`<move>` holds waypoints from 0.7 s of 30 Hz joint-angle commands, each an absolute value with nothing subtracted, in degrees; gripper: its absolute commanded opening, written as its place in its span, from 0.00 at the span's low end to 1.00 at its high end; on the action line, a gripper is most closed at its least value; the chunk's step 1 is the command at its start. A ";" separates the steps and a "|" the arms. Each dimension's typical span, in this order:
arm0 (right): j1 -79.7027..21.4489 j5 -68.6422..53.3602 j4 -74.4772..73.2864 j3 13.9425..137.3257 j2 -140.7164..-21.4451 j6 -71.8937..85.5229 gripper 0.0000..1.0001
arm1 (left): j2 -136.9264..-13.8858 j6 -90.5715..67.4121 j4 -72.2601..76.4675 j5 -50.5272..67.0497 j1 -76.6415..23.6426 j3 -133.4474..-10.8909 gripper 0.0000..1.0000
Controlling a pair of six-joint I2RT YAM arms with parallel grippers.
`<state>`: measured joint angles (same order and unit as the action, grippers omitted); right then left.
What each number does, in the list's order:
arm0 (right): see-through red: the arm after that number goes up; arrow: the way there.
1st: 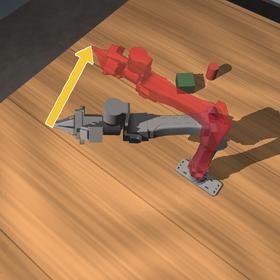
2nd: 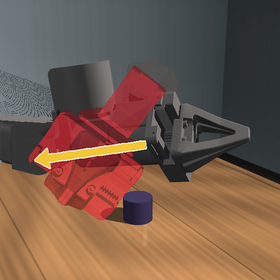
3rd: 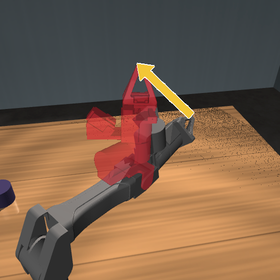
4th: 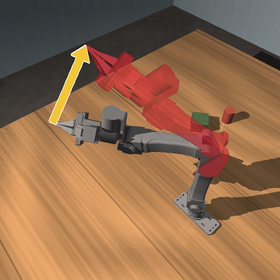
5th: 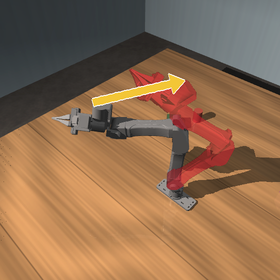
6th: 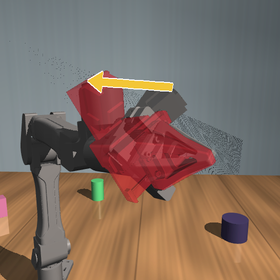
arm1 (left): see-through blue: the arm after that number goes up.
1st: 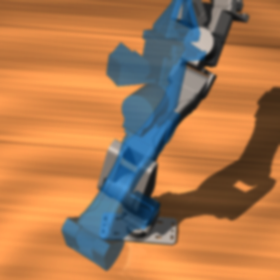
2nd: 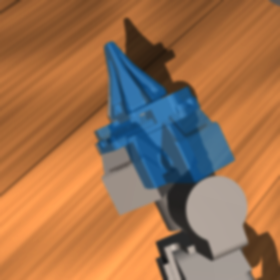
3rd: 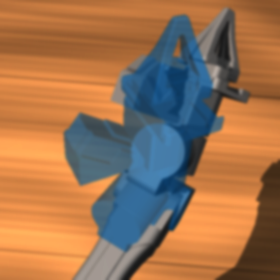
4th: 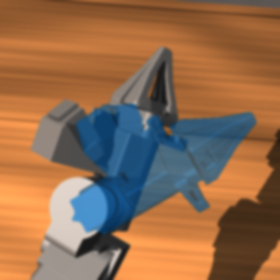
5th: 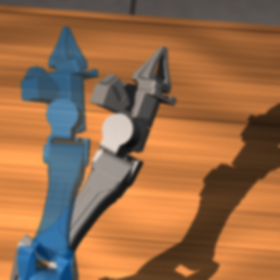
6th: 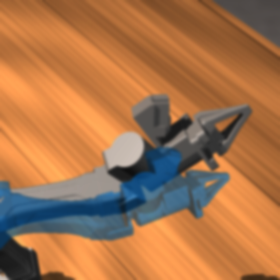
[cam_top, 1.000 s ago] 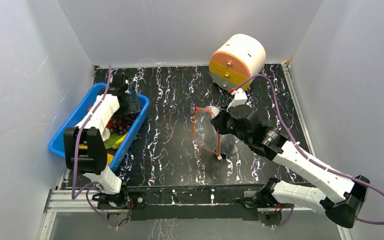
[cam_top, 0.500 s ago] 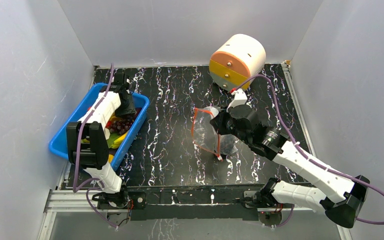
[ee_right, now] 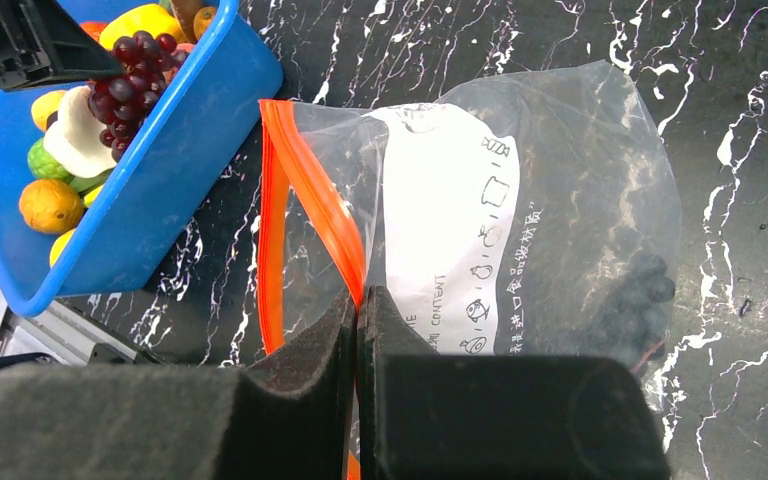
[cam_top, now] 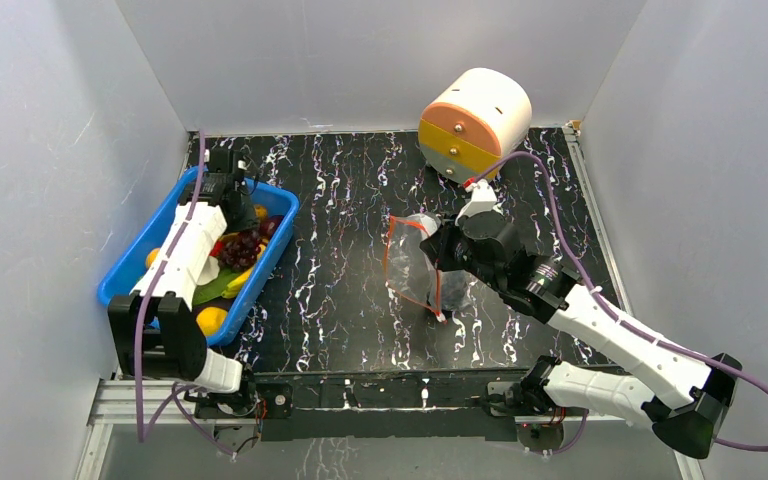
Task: Place the food in the zip-top bag and seal the zipper
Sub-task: Pick up the fake fruit from the bin.
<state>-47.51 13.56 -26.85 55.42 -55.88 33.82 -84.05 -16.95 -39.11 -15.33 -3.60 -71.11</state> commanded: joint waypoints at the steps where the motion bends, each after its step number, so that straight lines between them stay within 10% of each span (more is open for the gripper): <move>1: -47.37 13.70 -22.53 55.54 -55.80 34.91 0.00 | -79.02 -17.55 -39.92 -16.11 -3.43 -71.36 0.24; 21: -47.33 12.02 -21.29 56.65 -56.89 35.79 0.00 | -69.17 -17.14 -40.14 -13.84 -3.43 -72.85 0.17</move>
